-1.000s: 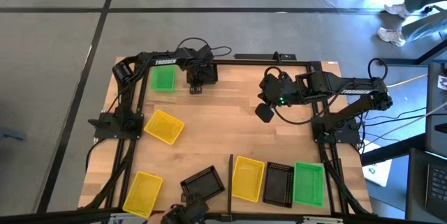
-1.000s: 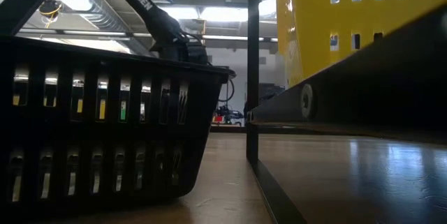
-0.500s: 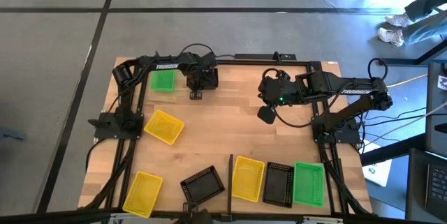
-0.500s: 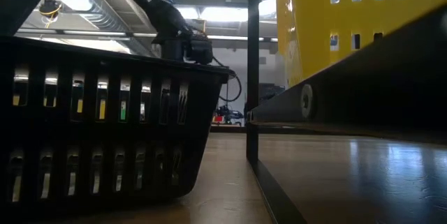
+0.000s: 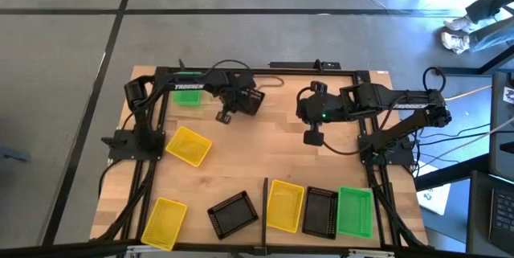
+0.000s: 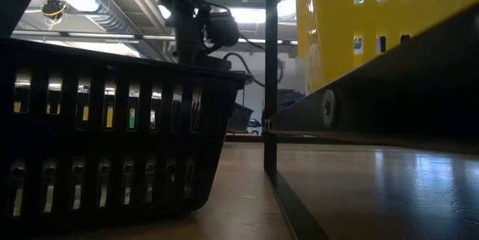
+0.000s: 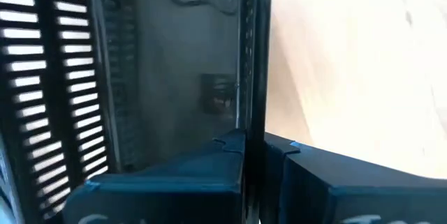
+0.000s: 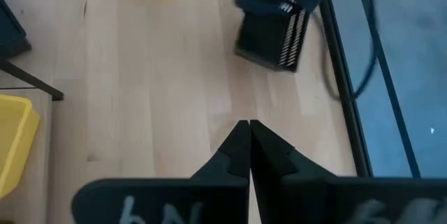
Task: Stack baskets on shelf by color
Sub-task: Stack the top black bin on top of the black bin on the shelf
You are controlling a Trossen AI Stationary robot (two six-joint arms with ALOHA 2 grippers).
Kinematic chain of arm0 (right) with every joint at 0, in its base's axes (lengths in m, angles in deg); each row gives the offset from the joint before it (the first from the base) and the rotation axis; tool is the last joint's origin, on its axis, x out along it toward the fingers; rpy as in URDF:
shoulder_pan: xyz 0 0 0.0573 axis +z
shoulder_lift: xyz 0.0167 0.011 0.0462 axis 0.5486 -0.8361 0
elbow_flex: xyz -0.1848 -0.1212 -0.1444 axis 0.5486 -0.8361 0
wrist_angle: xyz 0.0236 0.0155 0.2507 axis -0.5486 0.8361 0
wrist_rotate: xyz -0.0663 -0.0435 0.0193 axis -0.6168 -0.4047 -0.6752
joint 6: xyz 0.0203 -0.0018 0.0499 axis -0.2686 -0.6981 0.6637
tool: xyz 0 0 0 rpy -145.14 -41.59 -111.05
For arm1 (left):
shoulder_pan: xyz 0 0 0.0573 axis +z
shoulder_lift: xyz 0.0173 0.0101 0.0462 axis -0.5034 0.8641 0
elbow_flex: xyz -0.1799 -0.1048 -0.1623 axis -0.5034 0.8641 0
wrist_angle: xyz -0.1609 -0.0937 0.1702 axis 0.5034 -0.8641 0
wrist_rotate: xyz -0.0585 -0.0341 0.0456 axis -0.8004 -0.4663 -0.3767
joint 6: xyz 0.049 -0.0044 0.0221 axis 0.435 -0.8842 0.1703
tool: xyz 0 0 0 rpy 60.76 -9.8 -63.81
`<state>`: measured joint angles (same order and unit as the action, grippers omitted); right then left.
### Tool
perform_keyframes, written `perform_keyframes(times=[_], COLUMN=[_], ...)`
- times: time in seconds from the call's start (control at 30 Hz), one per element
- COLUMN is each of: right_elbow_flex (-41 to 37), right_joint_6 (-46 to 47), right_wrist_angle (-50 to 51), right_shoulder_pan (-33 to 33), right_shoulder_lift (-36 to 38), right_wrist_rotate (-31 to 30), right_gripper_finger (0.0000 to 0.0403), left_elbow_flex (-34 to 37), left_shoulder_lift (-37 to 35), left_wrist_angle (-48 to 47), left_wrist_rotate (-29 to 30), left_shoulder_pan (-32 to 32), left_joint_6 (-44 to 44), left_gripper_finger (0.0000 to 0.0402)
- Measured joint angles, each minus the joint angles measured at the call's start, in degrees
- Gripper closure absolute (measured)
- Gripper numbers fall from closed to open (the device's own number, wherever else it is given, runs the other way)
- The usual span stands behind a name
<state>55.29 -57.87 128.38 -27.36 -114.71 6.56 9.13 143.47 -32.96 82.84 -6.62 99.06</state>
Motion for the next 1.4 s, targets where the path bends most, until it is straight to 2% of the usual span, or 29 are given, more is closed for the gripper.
perform_keyframes(times=[0.23, 0.4, 0.67, 0.87, 1.4], right_elbow_flex=[0.0, 0.0, 0.0, 0.0, 0.0], right_joint_6=[0.19, 0.31, 0.43, 0.45, 0.47], right_wrist_angle=[0.0, -0.02, -0.26, -1.05, -1.33], right_shoulder_pan=[0.0, 0.0, 0.0, 0.0, 0.0], right_shoulder_lift=[0.0, 0.0, 0.0, 0.0, 0.0], right_wrist_rotate=[0.0, 0.0, 0.02, 0.02, 0.04], right_gripper_finger=[0.0402, 0.0402, 0.0402, 0.0402, 0.0402], left_elbow_flex=[0.0, 0.0, 0.02, 0.02, 0.02], left_shoulder_lift=[0.02, 0.78, 1.7, 1.7, 1.7], left_wrist_angle=[2.64, 6.76, 11.02, 14.47, 14.36], left_wrist_rotate=[1.57, 1.51, 1.41, 1.36, 0.53], left_shoulder_pan=[-7.29, -10.75, -12.92, -13.32, -13.4], left_joint_6=[18.06, 25.05, 25.15, 20.51, 14.55], left_gripper_finger=[0.0401, 0.0401, 0.0401, 0.0401, 0.0401])
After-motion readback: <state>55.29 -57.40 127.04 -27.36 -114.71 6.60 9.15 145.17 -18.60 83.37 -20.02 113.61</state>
